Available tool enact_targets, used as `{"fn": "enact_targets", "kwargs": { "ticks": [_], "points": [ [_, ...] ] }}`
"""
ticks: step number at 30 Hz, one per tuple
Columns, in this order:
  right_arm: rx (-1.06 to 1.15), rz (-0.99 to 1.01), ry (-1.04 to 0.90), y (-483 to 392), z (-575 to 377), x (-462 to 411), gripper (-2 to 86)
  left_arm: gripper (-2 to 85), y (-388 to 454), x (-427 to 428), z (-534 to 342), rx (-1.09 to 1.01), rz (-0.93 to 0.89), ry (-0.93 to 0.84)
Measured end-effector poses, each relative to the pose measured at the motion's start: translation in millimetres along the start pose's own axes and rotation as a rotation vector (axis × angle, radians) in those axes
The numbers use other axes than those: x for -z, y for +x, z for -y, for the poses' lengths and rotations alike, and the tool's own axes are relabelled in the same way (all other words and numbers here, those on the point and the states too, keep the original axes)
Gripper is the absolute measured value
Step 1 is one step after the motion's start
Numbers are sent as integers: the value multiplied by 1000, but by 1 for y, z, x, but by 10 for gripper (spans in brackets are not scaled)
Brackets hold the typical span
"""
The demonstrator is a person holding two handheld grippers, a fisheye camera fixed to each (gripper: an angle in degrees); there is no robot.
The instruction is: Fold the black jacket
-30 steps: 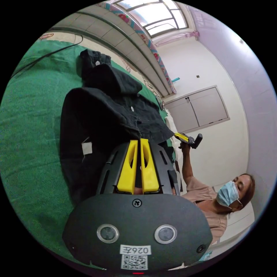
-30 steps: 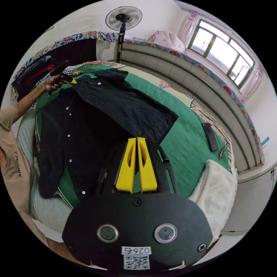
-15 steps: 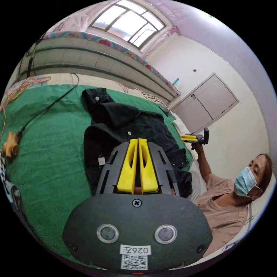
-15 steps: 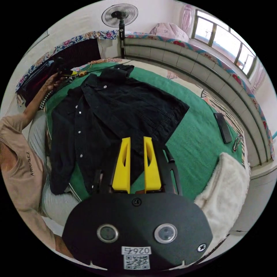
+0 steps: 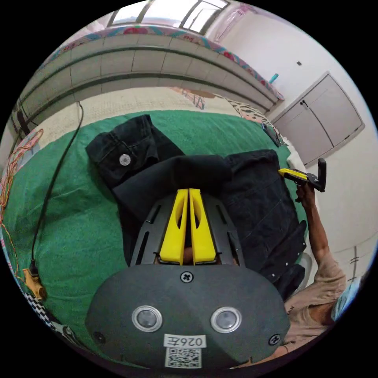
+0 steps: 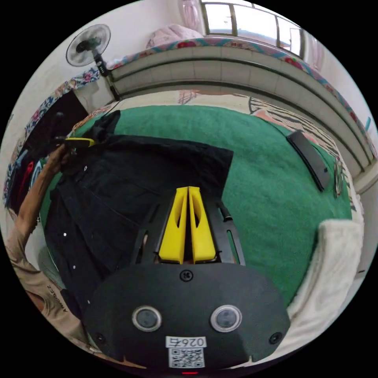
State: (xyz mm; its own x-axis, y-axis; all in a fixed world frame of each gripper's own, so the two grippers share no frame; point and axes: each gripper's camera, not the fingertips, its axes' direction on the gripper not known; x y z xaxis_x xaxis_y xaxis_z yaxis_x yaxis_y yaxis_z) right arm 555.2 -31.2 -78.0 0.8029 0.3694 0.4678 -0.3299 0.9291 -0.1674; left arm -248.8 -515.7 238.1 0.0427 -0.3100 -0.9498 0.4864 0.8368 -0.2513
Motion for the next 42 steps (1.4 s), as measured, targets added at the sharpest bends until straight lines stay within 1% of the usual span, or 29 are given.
{"fn": "enact_targets", "kwargs": {
  "ticks": [2,3,5,6,7,8,10,12,15,16,17,18,19,20,22,25,27,30,32,33,35,37,38,39,40,42],
  "points": [
    [18,68,58,-5,-29,31,-8,-4,16,39,-57,-79,-51,110],
    [32,100,90,-13,-50,51,-6,-3,19,49,-74,-83,-61,139],
    [59,117,127,-29,-84,76,-1,17,24,77,-143,-23,-93,236],
    [69,113,132,-41,-105,88,4,50,24,80,-159,4,-95,256],
    [68,110,130,-46,-114,92,11,116,25,85,-186,47,-90,288],
    [70,123,116,-57,-131,99,25,145,27,85,-206,61,-66,294],
    [76,160,84,-71,-153,106,48,165,33,78,-222,39,-37,249],
    [81,180,77,-88,-176,113,55,171,38,66,-222,-6,-77,198],
    [100,141,60,-104,-193,117,58,189,54,36,-207,-109,-36,39],
    [104,130,54,-106,-195,117,59,199,61,19,-201,-140,9,-48],
    [112,109,34,-110,-198,116,60,195,68,2,-198,-171,49,-129],
    [125,86,10,-113,-201,115,62,193,73,-2,-198,-193,99,-147],
    [136,74,-3,-116,-202,115,63,136,82,-4,-201,-217,252,-150],
    [158,49,-27,-120,-206,114,65,95,93,-7,-206,-282,270,-168],
    [184,20,-75,-124,-212,113,74,69,101,-5,-213,-309,266,-201],
    [211,17,-93,-125,-230,117,95,63,115,12,-236,-354,255,-138],
    [252,-33,-82,-132,-244,122,99,61,117,22,-250,-367,230,-113],
    [340,-126,-92,-151,-252,118,103,61,114,38,-266,-376,123,-64],
    [376,-148,-82,-159,-252,114,104,60,106,53,-275,-363,18,6],
    [392,-174,-110,-161,-251,108,104,60,103,57,-278,-357,-7,23],
    [404,-205,-156,-162,-249,101,89,60,92,71,-287,-350,-82,76],
    [399,-178,-142,-161,-252,106,67,60,83,83,-294,-351,-111,109],
    [390,-159,-110,-161,-255,115,25,60,77,90,-299,-354,-126,125],
    [361,-172,-68,-160,-258,126,-1,59,74,94,-302,-353,-133,137],
    [347,-175,-49,-159,-259,132,-4,59,68,102,-306,-355,-152,162],
    [295,-147,82,-158,-262,165,-11,59,60,113,-312,-360,-180,196]
  ]
}}
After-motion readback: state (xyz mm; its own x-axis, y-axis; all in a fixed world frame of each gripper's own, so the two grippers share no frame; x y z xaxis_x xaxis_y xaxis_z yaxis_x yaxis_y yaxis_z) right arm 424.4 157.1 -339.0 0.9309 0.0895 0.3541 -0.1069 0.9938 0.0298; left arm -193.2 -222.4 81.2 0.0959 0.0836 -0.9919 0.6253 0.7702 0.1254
